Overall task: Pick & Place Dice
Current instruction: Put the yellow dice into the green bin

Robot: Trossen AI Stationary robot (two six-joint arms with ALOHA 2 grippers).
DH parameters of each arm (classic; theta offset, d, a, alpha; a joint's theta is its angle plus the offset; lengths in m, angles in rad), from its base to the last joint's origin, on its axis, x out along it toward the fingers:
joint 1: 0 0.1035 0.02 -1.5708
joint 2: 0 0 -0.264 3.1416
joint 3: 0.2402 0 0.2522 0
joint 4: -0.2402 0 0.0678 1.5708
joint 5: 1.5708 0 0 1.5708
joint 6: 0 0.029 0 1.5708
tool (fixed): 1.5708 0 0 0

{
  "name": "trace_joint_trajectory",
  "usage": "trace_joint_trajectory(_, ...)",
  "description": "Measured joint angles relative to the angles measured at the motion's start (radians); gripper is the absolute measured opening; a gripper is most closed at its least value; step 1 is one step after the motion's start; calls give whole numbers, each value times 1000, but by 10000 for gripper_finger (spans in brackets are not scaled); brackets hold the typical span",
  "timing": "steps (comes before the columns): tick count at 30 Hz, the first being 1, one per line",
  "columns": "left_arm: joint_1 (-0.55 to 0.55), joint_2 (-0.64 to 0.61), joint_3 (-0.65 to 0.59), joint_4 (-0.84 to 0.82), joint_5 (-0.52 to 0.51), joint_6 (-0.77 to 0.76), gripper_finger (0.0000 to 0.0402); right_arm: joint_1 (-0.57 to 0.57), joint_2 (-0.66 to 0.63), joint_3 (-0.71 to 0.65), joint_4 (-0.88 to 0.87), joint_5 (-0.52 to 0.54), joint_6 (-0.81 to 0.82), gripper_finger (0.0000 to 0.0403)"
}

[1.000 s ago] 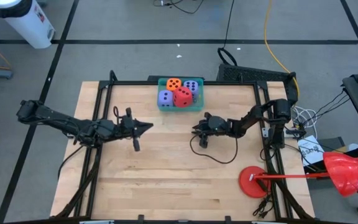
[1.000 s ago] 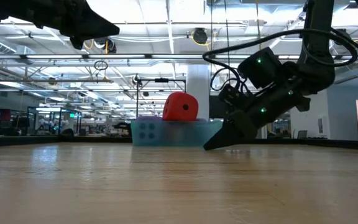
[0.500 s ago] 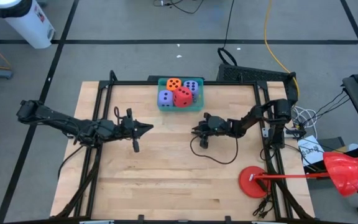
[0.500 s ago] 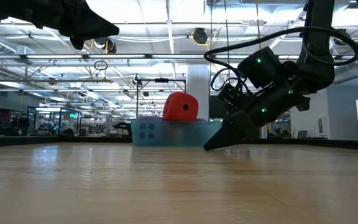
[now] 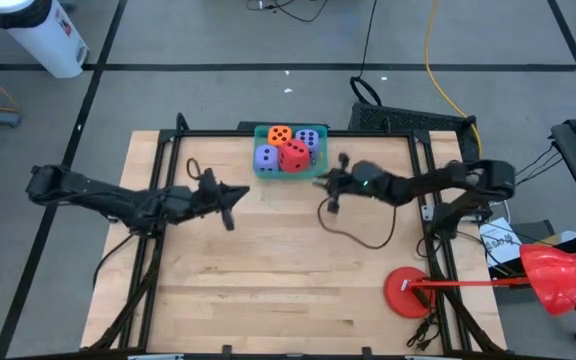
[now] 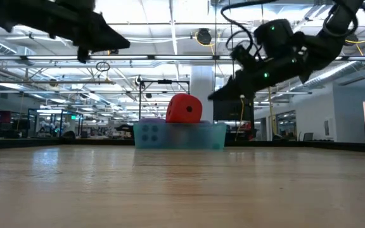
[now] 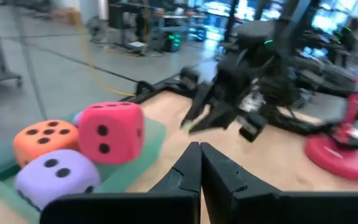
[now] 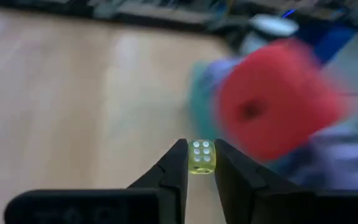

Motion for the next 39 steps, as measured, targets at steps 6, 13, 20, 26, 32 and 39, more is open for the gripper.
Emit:
trace_joint_trajectory(6, 174, 141, 113, 22, 132, -2, 3, -136, -143, 1, 5, -31, -93, 44)
trace_joint_trajectory(13, 344, 392, 350, 20, 317, 51, 3, -248, -151, 1, 3, -110, -123, 72)
trace_joint_trajectory(20, 454, 643, 590, -59, 410, 49, 3, -277, -105, 1, 54, -153, -157, 62)
trace_joint_trajectory(26, 499, 836, 788, -166, 458, 63, 3, -277, -62, 16, 64, -148, -143, 108)
trace_joint_trajectory(32, 500, 936, 911, -221, 523, 83, 3, -277, -53, 24, 64, -127, -139, 186)
trace_joint_trajectory(39, 500, 1004, 1030, -309, 570, 85, 2, -275, -53, 24, 64, -131, -163, 202)
